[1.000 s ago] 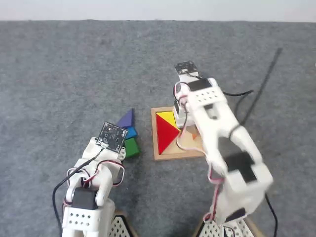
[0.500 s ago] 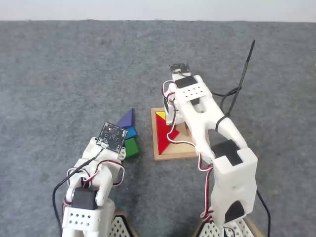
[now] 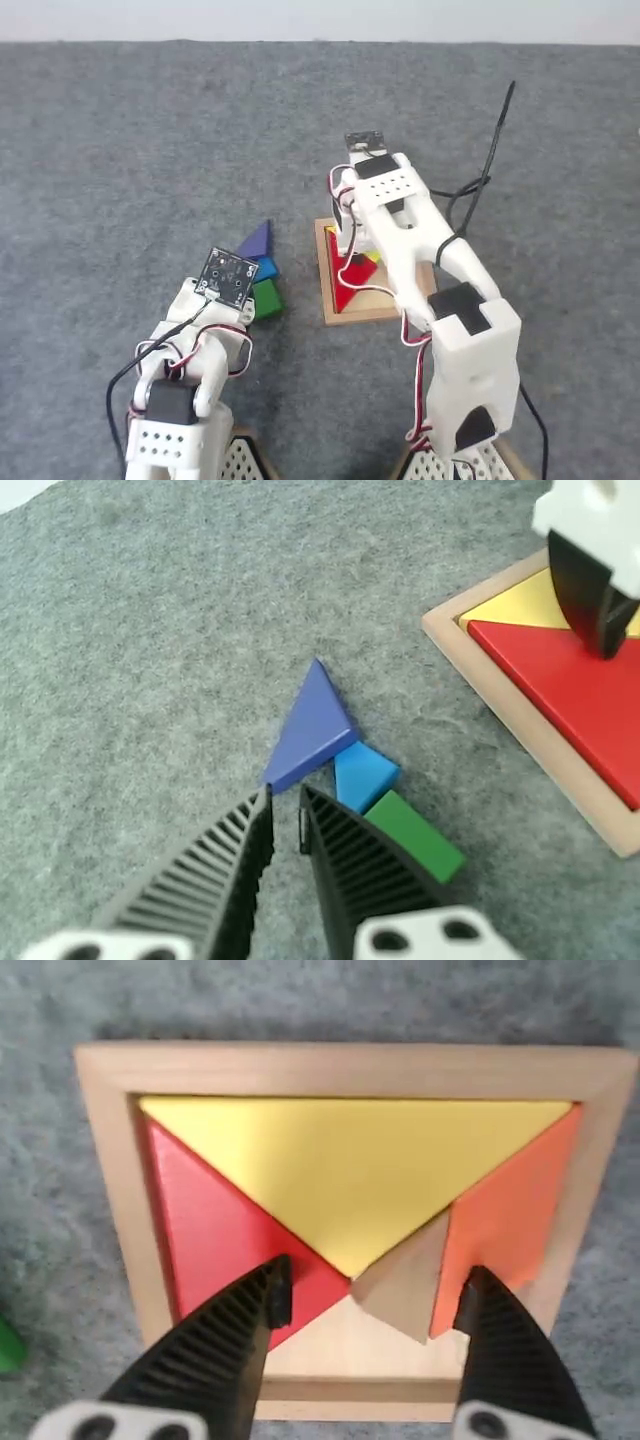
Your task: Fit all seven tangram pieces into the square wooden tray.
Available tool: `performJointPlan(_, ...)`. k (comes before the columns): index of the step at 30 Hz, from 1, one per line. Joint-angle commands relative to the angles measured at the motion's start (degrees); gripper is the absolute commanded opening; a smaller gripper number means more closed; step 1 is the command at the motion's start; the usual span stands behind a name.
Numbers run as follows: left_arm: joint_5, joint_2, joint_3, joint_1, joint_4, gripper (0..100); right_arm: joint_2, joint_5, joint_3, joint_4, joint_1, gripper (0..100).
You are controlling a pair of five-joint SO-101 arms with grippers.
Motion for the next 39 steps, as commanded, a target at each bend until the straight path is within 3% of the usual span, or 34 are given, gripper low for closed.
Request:
performJointPlan(1, 0.4, -0.8, -0.5, -0.2, 0.4, 5, -3.0, -0.2, -2.8, -1.5, 1.2, 25.2)
performJointPlan(15, 0.4, -0.8, -0.5, -0.2, 0.4, 5, -25.8, 5.8, 24.9, -16.6, 0.0, 24.8)
performJointPlan(21, 0.4, -0.8, -0.5, -0.2, 0.4, 5, -22.3, 5.7, 23.1, -16.7, -3.0, 24.8)
performJointPlan(39, 0.4, -0.8, -0.5, -0.2, 0.4, 5, -14.2, 5.6, 17.6, -16.2, -3.4, 24.8)
